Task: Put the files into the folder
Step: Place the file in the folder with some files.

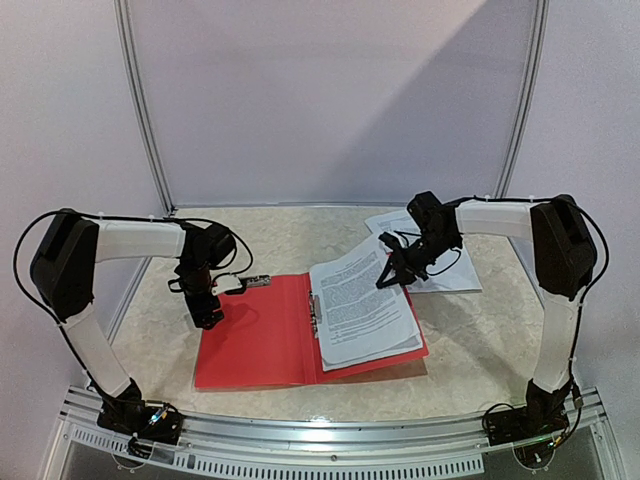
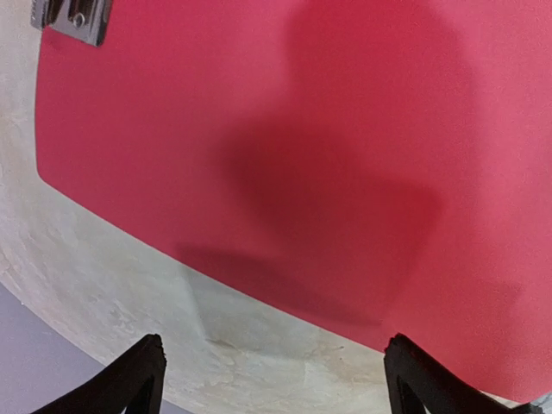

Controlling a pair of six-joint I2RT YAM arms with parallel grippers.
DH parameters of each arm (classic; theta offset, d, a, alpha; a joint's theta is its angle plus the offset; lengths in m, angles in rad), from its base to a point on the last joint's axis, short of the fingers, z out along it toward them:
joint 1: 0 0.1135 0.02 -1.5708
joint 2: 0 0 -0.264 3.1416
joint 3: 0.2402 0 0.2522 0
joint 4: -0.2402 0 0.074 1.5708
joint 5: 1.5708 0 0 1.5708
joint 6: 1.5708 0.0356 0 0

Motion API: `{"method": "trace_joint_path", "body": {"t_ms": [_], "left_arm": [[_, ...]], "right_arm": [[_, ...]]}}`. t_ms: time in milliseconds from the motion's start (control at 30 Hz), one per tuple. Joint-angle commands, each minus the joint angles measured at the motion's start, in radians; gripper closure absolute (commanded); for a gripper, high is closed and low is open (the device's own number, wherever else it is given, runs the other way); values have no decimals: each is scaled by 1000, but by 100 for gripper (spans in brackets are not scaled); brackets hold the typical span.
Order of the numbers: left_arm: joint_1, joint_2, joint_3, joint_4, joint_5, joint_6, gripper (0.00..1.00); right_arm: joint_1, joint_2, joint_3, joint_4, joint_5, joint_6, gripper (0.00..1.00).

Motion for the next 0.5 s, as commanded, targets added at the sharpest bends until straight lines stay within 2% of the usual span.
{"method": "trace_joint_path", "body": {"t_ms": [0, 333, 467], "left_arm": [[8, -3, 3, 16, 25, -12, 11], [8, -1, 18, 12, 35, -12, 11], [8, -2, 22, 12, 31, -11, 11]], "right_arm": [[14, 22, -13, 34, -10, 23, 100], [20, 5, -19, 33, 1, 46, 100], [20, -4, -16, 17, 13, 48, 95]]}}
